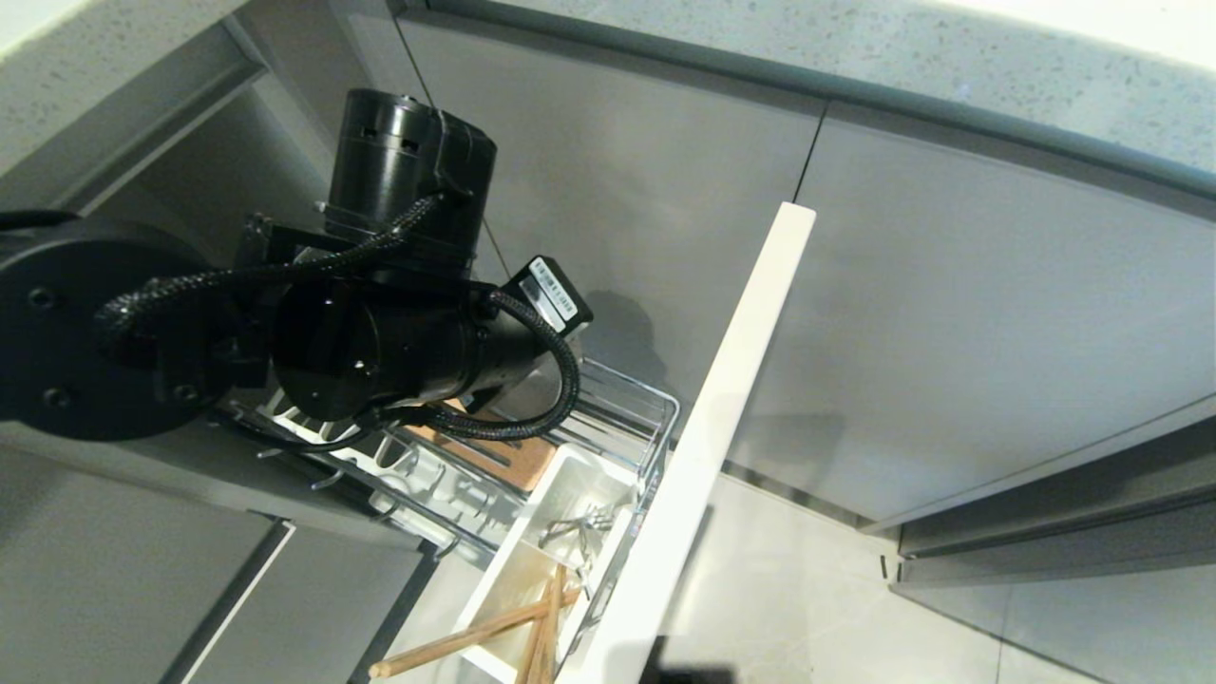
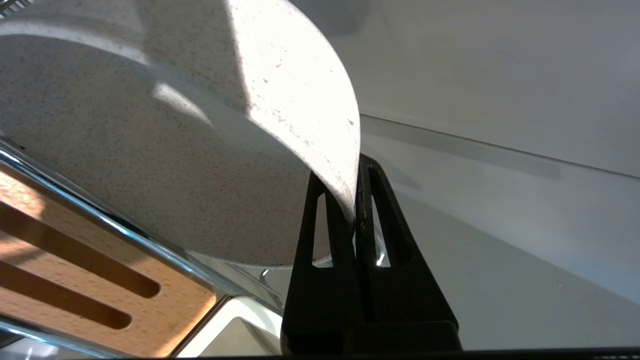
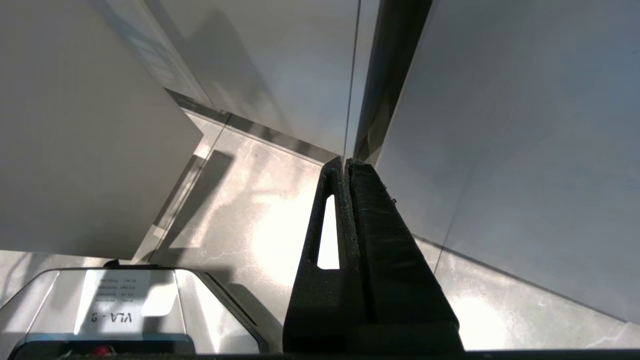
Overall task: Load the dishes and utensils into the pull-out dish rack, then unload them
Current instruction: Take the bowl out of the cupboard
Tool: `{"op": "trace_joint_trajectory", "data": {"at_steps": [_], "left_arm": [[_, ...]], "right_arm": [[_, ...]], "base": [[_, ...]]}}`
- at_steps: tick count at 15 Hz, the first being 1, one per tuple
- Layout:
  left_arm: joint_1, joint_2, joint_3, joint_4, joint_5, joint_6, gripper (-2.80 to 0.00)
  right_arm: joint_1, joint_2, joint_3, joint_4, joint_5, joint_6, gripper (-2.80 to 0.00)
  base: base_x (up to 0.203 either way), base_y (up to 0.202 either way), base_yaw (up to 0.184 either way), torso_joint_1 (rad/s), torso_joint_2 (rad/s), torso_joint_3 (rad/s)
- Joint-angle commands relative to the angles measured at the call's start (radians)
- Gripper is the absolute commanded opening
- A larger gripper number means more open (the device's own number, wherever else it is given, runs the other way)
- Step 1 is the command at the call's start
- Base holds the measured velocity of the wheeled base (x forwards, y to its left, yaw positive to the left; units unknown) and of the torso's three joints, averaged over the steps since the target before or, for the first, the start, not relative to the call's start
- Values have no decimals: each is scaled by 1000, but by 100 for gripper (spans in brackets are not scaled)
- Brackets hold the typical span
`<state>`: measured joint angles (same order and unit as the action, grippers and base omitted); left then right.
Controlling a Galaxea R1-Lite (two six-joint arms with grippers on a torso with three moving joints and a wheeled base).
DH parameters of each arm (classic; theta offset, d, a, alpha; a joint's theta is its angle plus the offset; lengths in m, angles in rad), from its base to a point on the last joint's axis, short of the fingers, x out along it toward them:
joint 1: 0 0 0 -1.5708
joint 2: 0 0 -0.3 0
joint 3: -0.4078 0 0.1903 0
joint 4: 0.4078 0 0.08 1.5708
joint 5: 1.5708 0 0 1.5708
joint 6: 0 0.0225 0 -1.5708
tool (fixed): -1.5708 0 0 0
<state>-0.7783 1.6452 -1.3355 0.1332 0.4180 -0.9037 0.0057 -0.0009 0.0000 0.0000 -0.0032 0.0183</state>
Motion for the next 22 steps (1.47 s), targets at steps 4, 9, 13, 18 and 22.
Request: {"op": "trace_joint_trajectory", "data": {"at_steps": [4,9,13,18,22], "left_arm": [[-1,-19,4,8,7,-7,-280],[-2,-105,3,5,7,-3,-280],[-2,-181,8,-14,8,24,-280],[-9,-274,22,-25,8,68,-280],[-18,-460,41,-57,-7,180,-280]], "right_arm": [[0,1,2,0,0,0,-280],[0,1,1,0,0,0,-280],[0,1,2,0,0,0,-280],[0,1,2,0,0,0,-280],[0,1,2,0,0,0,-280]], "base": [[0,0,0,0,0,0],[0,0,0,0,0,0],[0,0,0,0,0,0],[0,0,0,0,0,0],[0,0,0,0,0,0]]}}
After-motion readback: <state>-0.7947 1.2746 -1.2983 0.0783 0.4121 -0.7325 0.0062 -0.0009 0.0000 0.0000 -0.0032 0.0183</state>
